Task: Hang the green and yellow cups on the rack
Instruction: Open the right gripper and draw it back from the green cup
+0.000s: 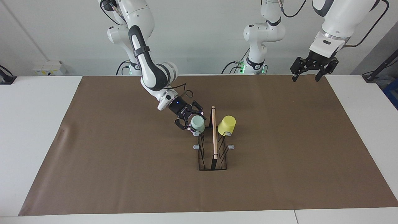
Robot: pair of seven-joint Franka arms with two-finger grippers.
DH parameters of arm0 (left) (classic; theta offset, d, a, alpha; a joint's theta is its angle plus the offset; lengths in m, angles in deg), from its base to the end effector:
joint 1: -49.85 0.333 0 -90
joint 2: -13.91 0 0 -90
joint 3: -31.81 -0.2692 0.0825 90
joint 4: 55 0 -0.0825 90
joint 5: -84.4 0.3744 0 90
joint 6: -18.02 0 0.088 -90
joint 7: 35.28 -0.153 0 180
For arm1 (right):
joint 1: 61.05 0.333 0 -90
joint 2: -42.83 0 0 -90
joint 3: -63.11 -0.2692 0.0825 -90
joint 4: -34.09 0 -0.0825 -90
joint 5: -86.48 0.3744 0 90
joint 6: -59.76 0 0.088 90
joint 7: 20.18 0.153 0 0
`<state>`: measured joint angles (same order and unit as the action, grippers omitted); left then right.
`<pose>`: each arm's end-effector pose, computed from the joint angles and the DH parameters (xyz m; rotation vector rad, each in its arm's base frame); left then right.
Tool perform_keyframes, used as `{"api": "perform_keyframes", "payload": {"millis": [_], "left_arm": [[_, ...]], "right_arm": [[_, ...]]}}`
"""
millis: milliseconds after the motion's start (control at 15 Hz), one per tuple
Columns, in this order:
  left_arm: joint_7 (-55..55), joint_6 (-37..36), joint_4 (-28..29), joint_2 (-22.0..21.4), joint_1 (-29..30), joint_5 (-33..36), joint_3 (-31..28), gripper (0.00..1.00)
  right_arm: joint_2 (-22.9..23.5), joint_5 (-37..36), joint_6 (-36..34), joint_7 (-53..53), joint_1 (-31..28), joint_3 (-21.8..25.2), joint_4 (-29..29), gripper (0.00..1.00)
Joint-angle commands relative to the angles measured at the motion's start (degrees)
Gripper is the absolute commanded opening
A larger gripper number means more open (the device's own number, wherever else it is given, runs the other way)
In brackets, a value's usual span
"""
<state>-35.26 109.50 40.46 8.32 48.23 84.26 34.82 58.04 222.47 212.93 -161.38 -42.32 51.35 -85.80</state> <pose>0.5206 -0.0435 0.5418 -3.1372 0.1260 -0.0440 0.5139 0.2960 0.2374 -2.0797 -0.7961 -1.2865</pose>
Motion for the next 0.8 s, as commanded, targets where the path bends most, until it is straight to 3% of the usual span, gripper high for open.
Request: {"api": "perform_keyframes", "payload": {"millis": [0, 401, 535, 735], "left_arm": [[-0.3, -0.5, 2.0, -1.8, 0.6, -0.9, 0.4, 1.0], [0.2, -0.7, 1.7, -1.0, 1.3, -1.3, 0.3, 1.0], [0.3, -2.6, -1.9, 1.6, 1.4, -1.9, 0.4, 1.0], [0.3, -4.4, -5.8, 4.5, 1.3, -2.0, 0.3, 1.0]], "right_arm": [[0.3, 1.1, 3.7, -1.8, -0.1, -0.3, 0.9, 1.0], [-2.1, -0.3, 8.2, -1.6, 0.0, -0.4, 1.9, 1.0], [-3.2, -1.5, 8.6, -1.5, 0.0, -0.4, 1.9, 1.0], [-4.4, -11.8, 10.8, -1.5, -1.1, -0.4, 1.9, 1.0]]}}
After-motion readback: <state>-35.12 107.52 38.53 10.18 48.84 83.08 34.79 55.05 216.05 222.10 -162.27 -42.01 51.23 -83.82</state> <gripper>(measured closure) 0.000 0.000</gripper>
